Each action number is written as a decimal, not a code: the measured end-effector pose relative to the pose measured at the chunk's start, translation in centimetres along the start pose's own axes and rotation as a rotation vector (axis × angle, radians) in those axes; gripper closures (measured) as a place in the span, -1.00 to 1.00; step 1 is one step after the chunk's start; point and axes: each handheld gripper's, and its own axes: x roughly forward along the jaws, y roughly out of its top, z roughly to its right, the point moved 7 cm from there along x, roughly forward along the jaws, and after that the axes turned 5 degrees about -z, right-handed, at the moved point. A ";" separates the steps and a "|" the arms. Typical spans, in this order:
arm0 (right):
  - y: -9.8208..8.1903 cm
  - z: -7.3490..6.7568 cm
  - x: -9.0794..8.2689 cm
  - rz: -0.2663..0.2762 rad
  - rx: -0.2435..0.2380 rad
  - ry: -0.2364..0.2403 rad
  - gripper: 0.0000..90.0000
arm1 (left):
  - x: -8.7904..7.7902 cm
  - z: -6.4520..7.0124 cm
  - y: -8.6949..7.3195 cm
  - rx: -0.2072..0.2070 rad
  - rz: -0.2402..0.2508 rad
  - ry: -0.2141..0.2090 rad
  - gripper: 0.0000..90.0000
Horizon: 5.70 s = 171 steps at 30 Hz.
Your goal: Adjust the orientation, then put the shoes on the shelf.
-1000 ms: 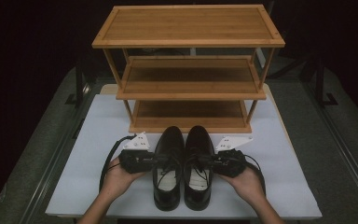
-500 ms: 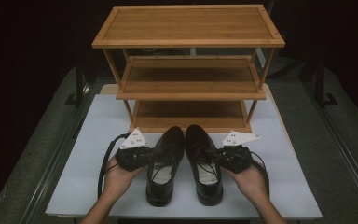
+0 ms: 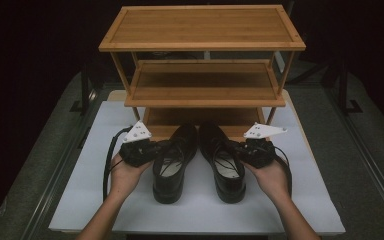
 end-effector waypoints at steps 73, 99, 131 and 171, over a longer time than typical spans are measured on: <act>2.6 6.4 6.4 0.047 0.131 -0.121 0.09 | 7.6 -5.4 1.9 -0.048 -0.004 0.060 0.12; -1.6 3.3 1.1 -0.013 0.074 0.008 -0.43 | 3.1 -1.8 -1.5 -0.016 -0.057 -0.035 -0.78; -8.1 2.1 5.8 -0.190 0.033 0.042 -0.58 | 8.4 -0.6 -7.3 0.067 -0.178 -0.059 -0.80; -5.4 0.7 7.8 -0.132 0.044 0.041 -0.47 | 9.4 -0.3 -5.3 0.048 -0.226 -0.054 -0.74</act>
